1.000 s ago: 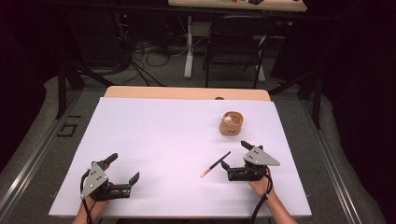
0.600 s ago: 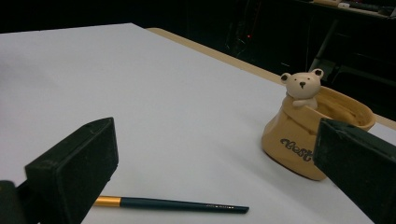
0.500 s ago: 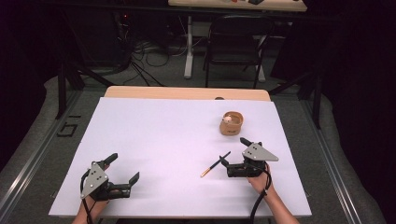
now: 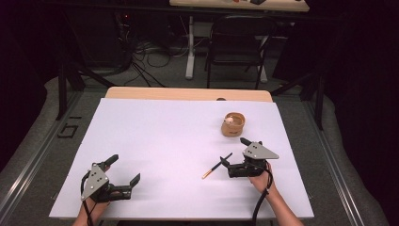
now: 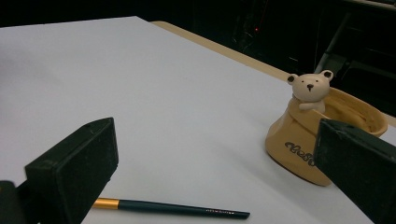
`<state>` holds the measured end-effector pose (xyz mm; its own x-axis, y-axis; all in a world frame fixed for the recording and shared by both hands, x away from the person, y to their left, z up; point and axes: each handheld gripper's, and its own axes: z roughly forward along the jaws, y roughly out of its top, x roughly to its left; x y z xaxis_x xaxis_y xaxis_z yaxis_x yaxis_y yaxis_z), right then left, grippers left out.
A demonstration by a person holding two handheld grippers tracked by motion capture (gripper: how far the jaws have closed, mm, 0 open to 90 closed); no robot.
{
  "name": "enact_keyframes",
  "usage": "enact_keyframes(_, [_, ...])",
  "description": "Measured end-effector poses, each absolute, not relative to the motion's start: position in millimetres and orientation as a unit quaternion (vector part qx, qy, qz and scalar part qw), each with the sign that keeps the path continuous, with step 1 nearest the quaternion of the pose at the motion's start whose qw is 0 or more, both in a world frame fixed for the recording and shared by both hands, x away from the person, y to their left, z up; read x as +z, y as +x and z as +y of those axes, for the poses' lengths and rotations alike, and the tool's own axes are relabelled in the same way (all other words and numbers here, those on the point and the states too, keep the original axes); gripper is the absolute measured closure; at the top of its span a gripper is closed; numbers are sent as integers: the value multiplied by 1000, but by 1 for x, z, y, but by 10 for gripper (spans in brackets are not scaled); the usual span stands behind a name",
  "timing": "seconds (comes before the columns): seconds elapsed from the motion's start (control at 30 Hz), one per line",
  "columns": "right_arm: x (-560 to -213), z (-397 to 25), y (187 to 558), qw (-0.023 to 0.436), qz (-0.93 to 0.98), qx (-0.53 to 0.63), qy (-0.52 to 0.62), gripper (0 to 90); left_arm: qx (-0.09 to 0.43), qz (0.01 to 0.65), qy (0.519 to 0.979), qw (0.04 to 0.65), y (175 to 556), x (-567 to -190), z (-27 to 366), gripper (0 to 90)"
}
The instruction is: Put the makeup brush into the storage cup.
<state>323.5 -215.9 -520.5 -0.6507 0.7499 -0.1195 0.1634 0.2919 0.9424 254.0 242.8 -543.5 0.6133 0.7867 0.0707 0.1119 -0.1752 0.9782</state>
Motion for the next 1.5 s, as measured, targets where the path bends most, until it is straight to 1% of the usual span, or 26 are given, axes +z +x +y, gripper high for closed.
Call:
enact_keyframes(0.33, [-517,-214,330,277,763,507,292,0,303,318,703,559,254,-543,244,1])
enact_keyframes(0.67, [-513,-217,343,252,796,479,271,0,303,321,701,560,254,-543,245,1])
enact_keyframes(0.7, [-514,-219,347,234,808,472,266,0,303,321,701,561,254,-543,245,1])
enact_keyframes(0.73, [-514,-219,347,234,808,472,266,0,303,321,701,560,254,-543,245,1])
enact_keyframes(0.83, [-516,-221,350,205,819,476,248,0,302,317,700,565,254,-543,245,1])
enact_keyframes(1.17, [-509,-220,357,194,848,445,214,10,302,316,699,567,253,-542,245,1])
enact_keyframes(1.5, [-501,-219,365,185,878,405,176,0,301,309,699,570,252,-542,245,0])
